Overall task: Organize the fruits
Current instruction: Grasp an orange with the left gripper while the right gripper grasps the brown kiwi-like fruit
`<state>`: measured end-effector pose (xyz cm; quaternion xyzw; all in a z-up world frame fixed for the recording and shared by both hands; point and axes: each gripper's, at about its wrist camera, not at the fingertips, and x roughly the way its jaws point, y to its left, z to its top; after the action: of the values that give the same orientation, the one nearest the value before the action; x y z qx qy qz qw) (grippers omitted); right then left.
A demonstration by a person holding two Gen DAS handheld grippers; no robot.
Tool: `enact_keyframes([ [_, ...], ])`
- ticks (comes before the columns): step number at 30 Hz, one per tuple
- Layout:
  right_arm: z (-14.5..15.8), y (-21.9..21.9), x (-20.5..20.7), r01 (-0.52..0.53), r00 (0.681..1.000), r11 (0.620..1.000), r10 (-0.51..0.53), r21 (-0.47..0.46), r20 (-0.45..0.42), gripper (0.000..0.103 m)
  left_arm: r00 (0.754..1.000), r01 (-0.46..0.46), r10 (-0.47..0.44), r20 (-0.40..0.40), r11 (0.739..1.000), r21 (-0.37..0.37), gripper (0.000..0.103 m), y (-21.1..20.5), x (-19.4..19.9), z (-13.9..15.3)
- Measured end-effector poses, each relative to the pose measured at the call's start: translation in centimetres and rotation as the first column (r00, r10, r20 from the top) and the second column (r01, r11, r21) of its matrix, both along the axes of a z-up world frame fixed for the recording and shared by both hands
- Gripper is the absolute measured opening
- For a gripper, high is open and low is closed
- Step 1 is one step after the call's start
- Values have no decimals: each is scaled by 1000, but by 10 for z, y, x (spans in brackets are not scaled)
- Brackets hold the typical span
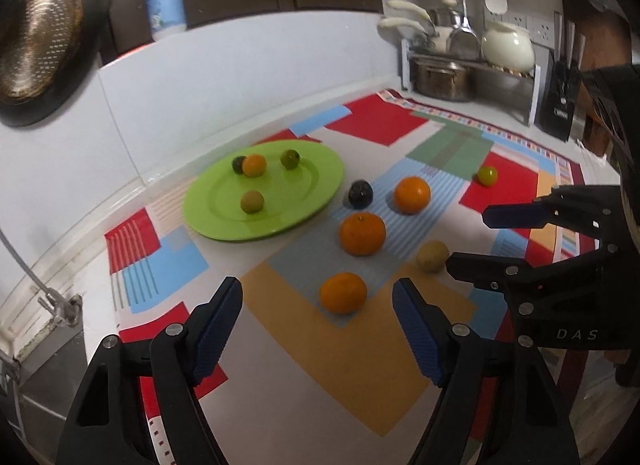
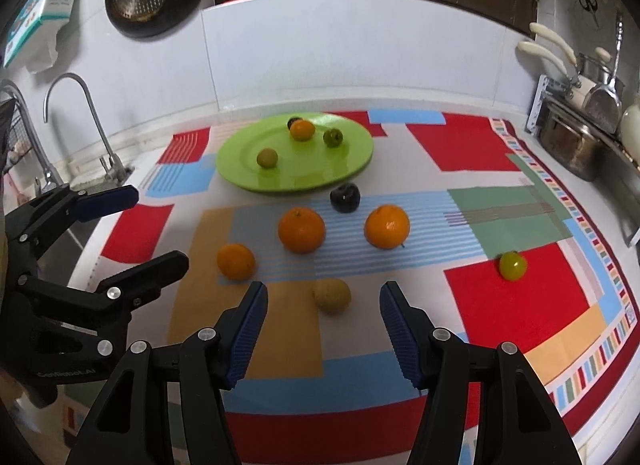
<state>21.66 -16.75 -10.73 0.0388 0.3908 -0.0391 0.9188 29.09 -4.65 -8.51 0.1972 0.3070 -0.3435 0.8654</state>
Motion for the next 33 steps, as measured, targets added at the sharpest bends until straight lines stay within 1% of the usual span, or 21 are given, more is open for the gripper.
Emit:
enact_keyframes([
  [1,-3,-1,2,-4,1000,1000,4,5,-8,59,1000,4,-4,-3,1000,3,76,-1,1,-2],
  [2,-6,-1,3,-7,1000,1000,7,8,-17,58,1000,11,-11,-9,1000,4,72,-2,2,-5],
  [3,-8,-1,4,-9,1000,1000,9,12,-23,54,1000,15,-15,-20,1000,6,70,-3,4,-7],
  [5,-13,-3,8,-14,999,1000,15,20,-35,53,999,26,-26,-44,1000,6,70,-6,7,-13],
  [7,-16,-3,10,-19,999,999,20,26,-43,52,997,32,-31,-68,999,14,65,-10,11,-20],
  [8,-18,-4,12,-23,998,999,24,28,-49,49,997,34,-33,-77,999,14,64,-11,13,-21],
  [9,-20,-4,14,-26,998,999,28,31,-55,48,996,33,-32,-89,999,14,64,-12,15,-24],
  [10,-21,-4,16,-27,998,999,29,33,-60,48,995,33,-31,-97,999,14,64,-13,17,-26],
  [12,-25,-6,19,-27,997,999,30,43,-71,47,993,35,-33,-111,999,14,59,-15,20,-29],
  [14,-27,-7,22,-29,996,998,33,49,-77,44,992,35,-33,-120,999,15,59,-17,22,-32],
  [16,-30,-7,25,-32,996,998,36,48,-81,44,990,37,-35,-137,999,12,56,-20,25,-35],
  [17,-31,-7,26,-33,996,998,37,49,-83,44,989,37,-35,-145,999,10,53,-20,26,-36],
  [20,-33,-9,29,-34,996,998,38,54,-85,44,984,33,-32,-175,999,5,50,-21,29,-40],
  [21,-34,-9,30,-34,996,998,39,55,-86,41,983,30,-29,-182,1000,2,46,-21,30,-41],
  [26,-39,-10,34,-33,995,998,39,62,-96,39,981,20,-20,-195,1000,-2,45,-22,31,-44],
  [30,-41,-10,36,-32,994,998,38,57,-100,36,977,17,-17,-211,1000,0,38,-24,34,-46],
  [33,-41,-11,37,-31,994,998,36,52,-99,32,975,13,-14,-220,1000,-4,37,-25,35,-47],
])
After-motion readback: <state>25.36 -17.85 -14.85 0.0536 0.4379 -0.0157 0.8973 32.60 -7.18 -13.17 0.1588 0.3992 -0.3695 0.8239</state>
